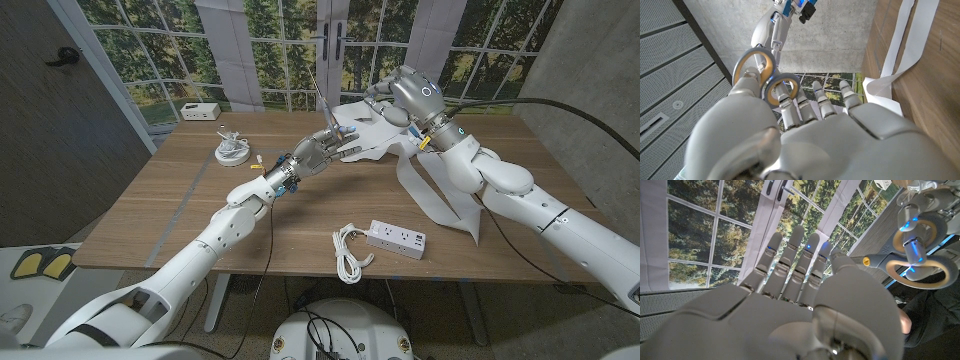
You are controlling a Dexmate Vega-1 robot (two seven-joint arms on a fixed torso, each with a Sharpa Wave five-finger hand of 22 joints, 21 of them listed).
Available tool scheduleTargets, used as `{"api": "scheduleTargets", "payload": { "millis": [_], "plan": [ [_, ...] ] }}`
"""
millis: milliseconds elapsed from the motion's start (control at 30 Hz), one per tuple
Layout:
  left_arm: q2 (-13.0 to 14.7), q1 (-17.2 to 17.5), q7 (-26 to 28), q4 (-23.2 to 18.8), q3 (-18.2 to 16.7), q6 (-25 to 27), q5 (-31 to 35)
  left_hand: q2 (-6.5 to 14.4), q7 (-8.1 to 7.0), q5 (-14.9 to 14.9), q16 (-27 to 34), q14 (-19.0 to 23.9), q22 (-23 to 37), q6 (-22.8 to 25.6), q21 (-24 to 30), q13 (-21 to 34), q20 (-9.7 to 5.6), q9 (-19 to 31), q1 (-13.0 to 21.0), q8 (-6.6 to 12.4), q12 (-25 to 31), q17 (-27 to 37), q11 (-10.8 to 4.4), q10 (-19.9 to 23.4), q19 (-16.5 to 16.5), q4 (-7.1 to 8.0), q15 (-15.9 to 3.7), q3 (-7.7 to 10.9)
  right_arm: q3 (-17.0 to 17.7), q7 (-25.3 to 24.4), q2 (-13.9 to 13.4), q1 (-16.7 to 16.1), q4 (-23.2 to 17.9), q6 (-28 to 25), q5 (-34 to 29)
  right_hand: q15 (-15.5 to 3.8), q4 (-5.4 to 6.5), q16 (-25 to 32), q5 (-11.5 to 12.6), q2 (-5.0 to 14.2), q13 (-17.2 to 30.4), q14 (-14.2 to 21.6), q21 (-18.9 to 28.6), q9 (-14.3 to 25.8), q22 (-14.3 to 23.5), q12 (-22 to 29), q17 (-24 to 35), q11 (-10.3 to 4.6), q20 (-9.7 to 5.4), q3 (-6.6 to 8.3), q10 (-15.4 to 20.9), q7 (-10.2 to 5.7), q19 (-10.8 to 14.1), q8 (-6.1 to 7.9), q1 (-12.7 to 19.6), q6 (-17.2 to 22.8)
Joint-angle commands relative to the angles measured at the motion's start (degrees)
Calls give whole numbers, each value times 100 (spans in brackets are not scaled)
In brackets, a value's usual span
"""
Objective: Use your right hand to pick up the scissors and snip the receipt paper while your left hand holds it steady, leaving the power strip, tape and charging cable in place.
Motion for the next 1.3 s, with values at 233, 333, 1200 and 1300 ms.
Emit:
{"api": "scheduleTargets", "payload": {
  "millis": [233,333,1200,1300],
  "plan": [
    [-38,41,-172,56,-2,-27,-19,-51,107,11,-70,-122,10,-47,-5,-30,12,-100,-92,-124,-127,-108,0,-54,-99,-36,-123,-117,29,-2,-44,-61,-24,5,-7,-613,-50,39,-38,1,24,-37,-54,7,11,-14,4,5,-4,33,44,-2,32,-20,-67,42],
    [-47,25,-188,84,9,-44,7,-62,137,14,-88,-164,11,-85,-10,-36,12,-135,-138,-179,-152,-138,26,-67,-128,-32,-102,-147,36,5,-46,-60,-23,16,10,-611,-56,41,-40,1,25,-37,-58,5,11,-14,3,-1,0,37,45,-5,36,-18,-73,49],
    [88,-25,-333,129,30,-90,145,-648,355,26,-183,-465,17,-479,-27,-284,17,-573,-1123,-807,-540,-373,431,-489,-362,155,195,-746,29,79,12,-92,-48,-102,27,-612,-134,67,-57,12,18,-40,-113,-11,14,-29,5,-6,-5,81,53,-9,49,-25,-114,57],
    [104,-13,-343,116,19,-97,137,-687,369,41,-190,-475,17,-591,-28,-313,16,-627,-1190,-905,-575,-403,496,-536,-387,161,229,-786,15,69,25,-90,-42,-116,10,-611,-138,66,-58,17,20,-44,-119,-12,14,-26,3,10,-6,86,59,-2,48,-27,-120,52]
  ]
}}
